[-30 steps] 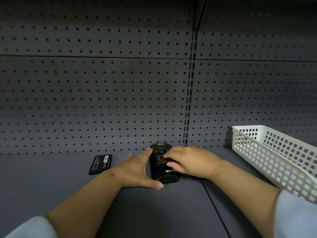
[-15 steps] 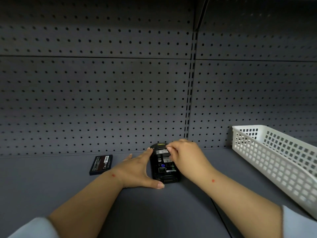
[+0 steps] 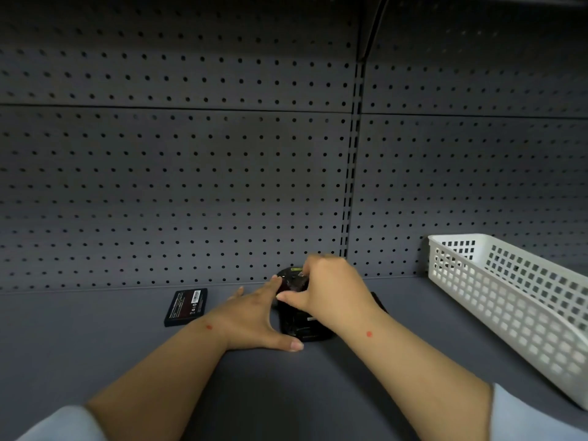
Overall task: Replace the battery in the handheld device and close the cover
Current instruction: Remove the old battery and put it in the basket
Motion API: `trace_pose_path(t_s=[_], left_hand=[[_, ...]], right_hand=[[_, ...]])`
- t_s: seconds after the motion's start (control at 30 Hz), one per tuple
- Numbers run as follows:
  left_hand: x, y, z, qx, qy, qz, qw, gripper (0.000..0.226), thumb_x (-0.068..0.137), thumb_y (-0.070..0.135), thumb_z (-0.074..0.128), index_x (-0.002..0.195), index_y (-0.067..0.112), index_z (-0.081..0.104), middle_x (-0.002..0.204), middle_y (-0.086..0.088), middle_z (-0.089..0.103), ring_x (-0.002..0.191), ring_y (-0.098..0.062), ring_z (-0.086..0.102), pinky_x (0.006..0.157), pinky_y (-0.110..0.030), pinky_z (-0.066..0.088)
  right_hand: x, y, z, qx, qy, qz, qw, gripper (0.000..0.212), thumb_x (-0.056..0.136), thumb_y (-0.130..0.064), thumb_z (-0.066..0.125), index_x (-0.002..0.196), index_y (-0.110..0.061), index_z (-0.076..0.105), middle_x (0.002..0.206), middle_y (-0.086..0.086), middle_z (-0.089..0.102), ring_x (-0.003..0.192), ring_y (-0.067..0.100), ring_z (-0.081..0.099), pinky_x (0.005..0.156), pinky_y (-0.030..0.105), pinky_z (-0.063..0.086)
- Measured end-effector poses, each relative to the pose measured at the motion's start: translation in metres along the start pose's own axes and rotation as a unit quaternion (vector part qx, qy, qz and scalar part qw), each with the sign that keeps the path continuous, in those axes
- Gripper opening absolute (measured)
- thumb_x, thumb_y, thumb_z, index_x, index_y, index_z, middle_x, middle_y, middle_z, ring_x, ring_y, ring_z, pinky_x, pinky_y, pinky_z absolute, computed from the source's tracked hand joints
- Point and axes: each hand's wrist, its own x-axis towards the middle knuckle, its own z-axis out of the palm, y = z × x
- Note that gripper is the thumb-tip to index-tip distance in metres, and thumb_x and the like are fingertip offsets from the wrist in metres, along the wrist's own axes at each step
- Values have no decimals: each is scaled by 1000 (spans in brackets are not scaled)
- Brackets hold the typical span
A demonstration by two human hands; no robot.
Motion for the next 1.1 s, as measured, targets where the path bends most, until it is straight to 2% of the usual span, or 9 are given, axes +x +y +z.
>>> trace_pose_path(t_s=[0.17,0.3,0.43,0.57,0.67,0.73,0.8,0.87,1.1], left_hand=[[-3,5,-2,3,-4,-8,1000,113,70,62,63,145,22,-12,157,3,-2,143,-20,2,114,-34,-5],[-1,2,-1,6,-1,-5,1000,115,68,65,62,145,22,-12,157,3,-2,143,-18,3,115,-34,-5],[0,0,0,5,0,-3,1000,116,66,67,61,144,22,-12,157,3,-1,143,-17,4,116,-35,-5],[0,-1,-1,-1,3,-1,1000,118,64,68,62,144,23,-12,157,2,0,143,-17,4,115,-35,-6],[1,-2,-3,-5,-12,6,1000,140,38,89,52,144,24,-11,157,2,1,143,-14,5,116,-36,-5],[2,-3,-5,-17,-12,6,1000,149,26,92,50,145,24,-9,157,3,4,144,-17,5,117,-34,1],[2,-4,-6,-48,-10,12,999,141,35,80,65,145,24,-3,156,5,11,142,-15,12,115,-28,11],[1,-1,-11,-86,-10,28,996,124,47,65,75,144,26,10,150,10,26,133,-6,27,110,-23,22],[-3,27,-34,-87,45,55,994,77,67,40,76,133,26,39,114,20,44,113,1,44,82,-1,29]], right_hand=[[-4,3,-3,15,-21,36,999,58,71,-46,72,111,-8,53,108,11,61,96,24,59,65,24,38],[-3,4,-4,22,-35,53,998,46,74,-37,70,105,-6,54,93,8,58,83,22,55,45,20,28],[-1,6,-8,17,-71,74,995,35,74,-38,69,83,-8,55,66,-3,42,71,16,47,43,18,27],[-1,7,-11,44,-80,107,990,46,70,-46,70,56,-16,38,58,-3,41,54,11,42,40,23,26],[-2,10,-14,82,-64,124,987,43,67,-50,70,60,-13,48,59,-1,46,57,13,47,42,26,27],[-4,11,-19,106,-49,126,985,43,67,-49,71,73,-8,60,70,3,57,68,17,55,47,30,39],[-7,12,-27,122,-27,124,984,50,68,-46,72,94,-4,65,93,8,65,87,22,61,69,32,51],[-10,13,-37,140,-15,126,982,56,70,-43,72,106,-2,61,108,9,64,96,22,60,77,31,51],[-12,24,-62,161,26,116,980,46,65,-44,74,97,-11,66,97,4,65,87,16,60,66,26,46]])
